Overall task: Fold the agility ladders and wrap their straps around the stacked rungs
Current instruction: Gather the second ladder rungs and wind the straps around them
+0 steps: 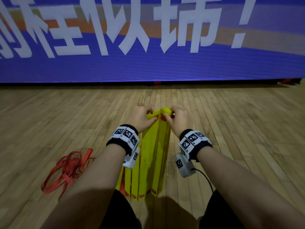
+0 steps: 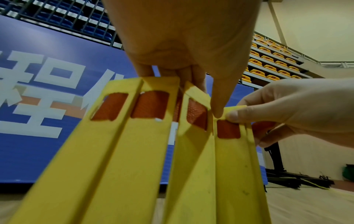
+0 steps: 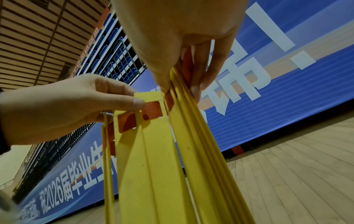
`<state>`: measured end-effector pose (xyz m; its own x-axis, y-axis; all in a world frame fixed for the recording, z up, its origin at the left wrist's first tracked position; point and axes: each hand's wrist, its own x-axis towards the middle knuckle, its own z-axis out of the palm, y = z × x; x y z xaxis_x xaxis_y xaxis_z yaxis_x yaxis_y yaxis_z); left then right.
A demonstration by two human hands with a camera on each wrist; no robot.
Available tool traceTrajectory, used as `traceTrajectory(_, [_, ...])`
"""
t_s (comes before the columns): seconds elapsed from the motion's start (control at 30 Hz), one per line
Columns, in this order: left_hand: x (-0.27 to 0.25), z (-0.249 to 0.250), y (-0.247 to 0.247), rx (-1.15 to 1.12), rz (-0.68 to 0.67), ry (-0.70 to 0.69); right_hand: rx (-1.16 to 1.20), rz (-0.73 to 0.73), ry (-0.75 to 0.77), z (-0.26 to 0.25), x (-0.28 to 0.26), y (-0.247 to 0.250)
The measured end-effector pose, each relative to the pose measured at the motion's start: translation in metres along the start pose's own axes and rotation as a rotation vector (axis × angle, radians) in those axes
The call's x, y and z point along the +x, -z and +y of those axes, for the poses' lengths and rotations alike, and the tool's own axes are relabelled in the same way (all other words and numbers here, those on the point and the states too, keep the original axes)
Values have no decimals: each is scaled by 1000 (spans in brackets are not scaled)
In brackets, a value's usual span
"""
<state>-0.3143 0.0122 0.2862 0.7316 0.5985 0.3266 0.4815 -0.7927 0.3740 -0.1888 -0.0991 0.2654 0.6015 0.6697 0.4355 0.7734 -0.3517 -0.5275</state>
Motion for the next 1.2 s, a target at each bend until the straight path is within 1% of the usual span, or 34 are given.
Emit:
traceTrajectory(0.1, [-3, 0, 5, -117, -1, 34, 3, 36, 1, -3, 1, -1])
traceTrajectory(0.2, [-4, 0, 5, -160, 30, 66, -6, 64, -2, -6, 1, -1])
traceTrajectory(0.27, [-5, 1, 2, -180, 35, 83, -1, 57, -6, -7, 2, -1])
traceTrajectory(0.4, [-4, 5, -2, -236, 16, 86, -13, -10, -22, -6, 2, 1])
traceTrajectory(0.5, [-4, 6, -4, -268, -6, 37, 48, -82, 21, -7, 2, 3])
traceTrajectory(0.57, [-5, 6, -5, -280, -9, 27, 104, -108, 23, -8, 3, 4])
traceTrajectory(0.63, [-7, 6, -1, -247, -8, 31, 155, -127, 6, -8, 4, 4])
traceTrajectory(0.73, [-10, 5, 5, -142, 9, 14, 178, -153, -12, -7, 4, 6])
traceTrajectory(0.83, [-10, 2, 6, -128, -20, -9, 212, -180, -32, -2, 7, 6])
traceTrajectory(0.87, [-11, 1, 7, -144, -38, -3, 242, -194, -43, 0, 9, 5])
traceTrajectory(0.93, [-11, 0, 8, -243, -60, 17, 302, -217, -63, 3, 12, 3])
traceTrajectory(1.0, [-11, 0, 7, -327, -40, 24, 361, -234, -77, 4, 15, 3])
traceTrajectory(1.13, [-9, -2, 6, -397, -27, 47, 445, -277, -104, 6, 16, 5])
traceTrajectory(1.2, [-8, -4, 8, -429, 1, 46, 460, -288, -107, 7, 17, 6])
